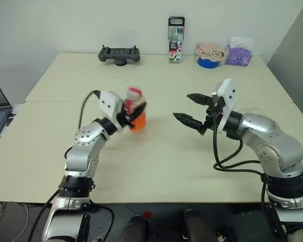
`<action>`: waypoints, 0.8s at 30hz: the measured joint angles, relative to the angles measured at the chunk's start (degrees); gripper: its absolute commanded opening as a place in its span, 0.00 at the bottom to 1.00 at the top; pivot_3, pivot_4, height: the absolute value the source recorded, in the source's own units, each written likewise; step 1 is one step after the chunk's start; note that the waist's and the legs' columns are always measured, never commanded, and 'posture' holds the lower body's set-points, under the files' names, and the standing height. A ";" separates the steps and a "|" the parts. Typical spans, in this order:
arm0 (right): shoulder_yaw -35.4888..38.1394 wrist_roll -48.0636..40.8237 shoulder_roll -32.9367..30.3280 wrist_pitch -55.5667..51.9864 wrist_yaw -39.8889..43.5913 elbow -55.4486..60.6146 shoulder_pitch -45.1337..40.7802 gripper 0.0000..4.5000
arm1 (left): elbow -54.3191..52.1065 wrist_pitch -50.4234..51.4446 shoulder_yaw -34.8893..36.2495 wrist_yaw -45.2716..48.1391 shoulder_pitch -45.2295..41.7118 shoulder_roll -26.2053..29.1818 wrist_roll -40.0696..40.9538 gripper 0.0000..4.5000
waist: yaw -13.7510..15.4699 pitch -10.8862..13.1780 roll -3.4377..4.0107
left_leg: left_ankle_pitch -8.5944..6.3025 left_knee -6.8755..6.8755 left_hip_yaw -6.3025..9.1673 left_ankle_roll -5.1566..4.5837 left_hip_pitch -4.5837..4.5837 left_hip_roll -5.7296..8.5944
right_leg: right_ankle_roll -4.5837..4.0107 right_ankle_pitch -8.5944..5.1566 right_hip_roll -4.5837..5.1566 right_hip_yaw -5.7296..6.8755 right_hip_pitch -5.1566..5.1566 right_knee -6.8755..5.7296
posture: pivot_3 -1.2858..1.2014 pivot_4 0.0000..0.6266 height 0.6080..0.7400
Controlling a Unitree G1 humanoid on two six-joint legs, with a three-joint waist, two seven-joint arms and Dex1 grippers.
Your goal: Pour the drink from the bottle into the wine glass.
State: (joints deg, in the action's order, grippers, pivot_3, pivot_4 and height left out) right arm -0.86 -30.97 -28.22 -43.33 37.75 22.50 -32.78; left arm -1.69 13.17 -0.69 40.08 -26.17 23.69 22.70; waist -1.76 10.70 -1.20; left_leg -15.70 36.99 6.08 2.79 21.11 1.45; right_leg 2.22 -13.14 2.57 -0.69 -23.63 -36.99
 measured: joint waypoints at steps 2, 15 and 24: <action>-0.01 -1.50 0.21 -1.14 0.16 0.16 -0.62 1.00 | -3.89 2.29 -2.22 2.50 1.04 -0.43 2.21 0.39 | 0.02 0.00 0.00 | 0.00 0.03 -0.02 0.00 0.00 0.00 | 0.00 0.00 -0.03 -0.02 0.01 0.01 | 0.52 0.24 1.00; -0.44 -8.12 2.52 -8.18 -2.76 3.18 -3.88 1.00 | -7.24 2.68 -5.40 6.35 1.53 -3.16 2.54 0.39 | 0.05 0.00 0.00 | 0.01 0.04 -0.06 -0.02 -0.16 -0.17 | -0.06 0.03 -0.32 -0.11 0.10 0.02 | 0.52 0.24 1.00; -2.43 -6.10 4.10 -8.42 -6.86 3.19 -5.00 0.87 | -7.24 2.08 -6.40 6.79 3.49 -3.76 0.93 0.39 | 0.05 0.00 0.00 | 0.01 0.04 -0.06 -0.02 -0.17 -0.18 | -0.04 0.02 -0.32 -0.11 0.09 0.01 | 0.52 0.24 1.00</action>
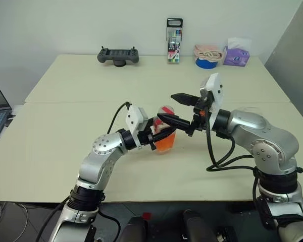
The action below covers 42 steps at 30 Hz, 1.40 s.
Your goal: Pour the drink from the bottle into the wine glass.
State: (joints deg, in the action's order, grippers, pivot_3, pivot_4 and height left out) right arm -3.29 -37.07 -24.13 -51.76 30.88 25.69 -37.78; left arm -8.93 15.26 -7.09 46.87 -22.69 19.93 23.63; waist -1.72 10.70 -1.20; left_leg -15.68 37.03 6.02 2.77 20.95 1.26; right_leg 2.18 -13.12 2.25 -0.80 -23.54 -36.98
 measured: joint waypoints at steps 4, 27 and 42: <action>-1.53 0.64 -0.46 0.70 0.46 0.27 0.00 0.72 | 0.00 0.01 -0.01 -0.23 0.19 -0.02 -0.89 0.39 | 0.00 0.00 0.00 | 0.00 0.00 0.00 0.00 0.00 0.01 | 0.00 0.00 0.00 0.00 0.00 0.01 | 0.52 0.24 1.00; -4.06 2.11 -3.09 0.48 1.70 1.54 0.11 0.41 | 0.04 -0.54 0.26 -0.80 0.18 -0.04 -1.58 0.39 | 0.02 0.00 0.00 | 0.00 0.00 0.00 0.00 0.01 0.00 | 0.03 -0.02 0.00 0.00 0.00 0.01 | 0.52 0.24 1.00; -3.14 -1.85 -15.34 9.94 38.75 -8.94 -4.70 0.41 | -7.76 8.48 -3.09 7.82 -0.24 2.21 5.98 0.39 | -0.25 0.04 -0.01 | -0.01 -0.02 -0.01 -0.02 -0.06 -0.10 | 0.14 -0.09 -0.11 0.05 0.03 -0.02 | 0.52 0.24 1.00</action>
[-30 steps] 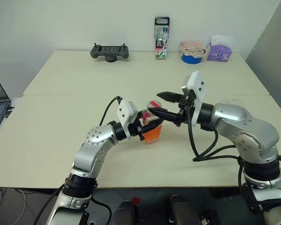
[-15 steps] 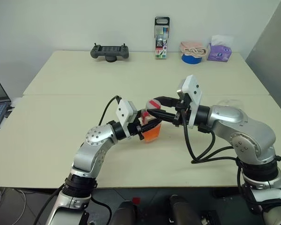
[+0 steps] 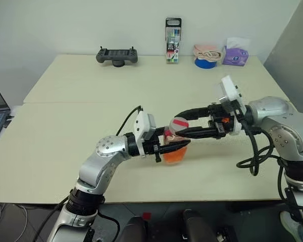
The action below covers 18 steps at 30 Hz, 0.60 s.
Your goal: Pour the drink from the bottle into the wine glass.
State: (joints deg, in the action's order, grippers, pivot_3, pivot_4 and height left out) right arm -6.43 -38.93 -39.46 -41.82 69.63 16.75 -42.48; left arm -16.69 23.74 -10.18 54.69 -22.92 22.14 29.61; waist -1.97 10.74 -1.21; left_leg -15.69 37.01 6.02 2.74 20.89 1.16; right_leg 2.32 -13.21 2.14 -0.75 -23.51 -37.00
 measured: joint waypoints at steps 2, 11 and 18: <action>-0.41 0.02 -0.58 0.14 1.68 -0.41 -0.35 0.41 | -0.37 1.44 -0.22 1.05 -0.40 1.21 0.83 0.39 | 0.06 0.01 0.02 | 0.00 0.02 0.02 0.00 0.00 0.01 | 0.00 0.00 0.00 0.01 0.00 -0.03 | 0.52 0.24 1.00; 0.47 -0.44 0.55 -4.15 -2.71 0.90 -0.79 0.96 | 4.89 -1.81 -0.14 1.88 -3.82 1.59 -1.47 0.39 | 0.35 0.01 0.02 | 0.01 0.04 0.02 0.01 0.07 0.07 | -0.10 0.06 0.08 -0.02 -0.01 0.05 | 0.52 0.24 1.00; 3.39 4.18 3.10 -4.54 -19.33 7.90 3.61 1.00 | 11.05 -5.43 1.00 -0.78 -4.92 -0.78 -4.38 0.39 | 0.44 0.01 0.02 | 0.01 0.04 0.01 0.02 0.10 0.09 | -0.12 0.07 0.12 -0.04 -0.03 0.05 | 0.52 0.24 1.00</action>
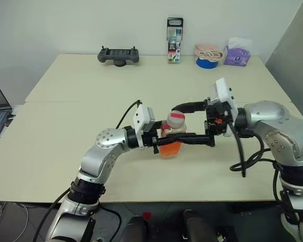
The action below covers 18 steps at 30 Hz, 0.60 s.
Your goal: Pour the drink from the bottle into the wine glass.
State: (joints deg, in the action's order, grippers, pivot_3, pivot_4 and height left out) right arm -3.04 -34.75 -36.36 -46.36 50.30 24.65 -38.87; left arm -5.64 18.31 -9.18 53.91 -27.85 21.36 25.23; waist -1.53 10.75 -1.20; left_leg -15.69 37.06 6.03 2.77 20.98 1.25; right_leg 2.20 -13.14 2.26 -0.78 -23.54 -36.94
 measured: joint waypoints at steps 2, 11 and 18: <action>1.57 1.10 1.03 -1.72 -6.01 2.45 1.76 1.00 | 1.89 -1.13 0.10 -0.25 -0.07 -0.70 -0.82 0.39 | 0.06 0.00 0.00 | 0.00 0.00 -0.01 0.00 0.01 0.02 | 0.00 0.00 0.02 -0.01 0.00 0.01 | 0.52 0.24 1.00; 4.46 -0.67 12.14 -9.68 -26.68 14.94 10.50 1.00 | 6.31 -5.61 -0.11 1.73 -2.96 -3.11 -2.83 0.39 | -0.09 0.00 0.00 | 0.00 -0.01 -0.05 0.00 0.00 0.00 | 0.00 0.00 -0.01 -0.06 -0.04 -0.04 | 0.52 0.24 1.00; 3.32 2.06 20.10 -15.65 -41.65 19.45 10.91 1.00 | 7.61 -5.76 -0.09 1.49 -4.00 -4.42 -2.92 0.39 | -0.12 0.00 0.01 | 0.01 -0.01 -0.03 0.00 0.00 0.01 | 0.03 -0.02 -0.02 -0.05 -0.04 -0.05 | 0.52 0.24 1.00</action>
State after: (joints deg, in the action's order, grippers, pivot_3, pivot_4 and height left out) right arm 0.28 -32.69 -16.26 -62.00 8.65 44.10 -27.97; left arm 1.97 12.56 -9.27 55.40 -31.85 16.94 22.31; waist -1.65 10.74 -1.19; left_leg -15.68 37.05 6.00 2.77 20.98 1.26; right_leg 2.23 -13.16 2.24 -0.84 -23.58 -37.00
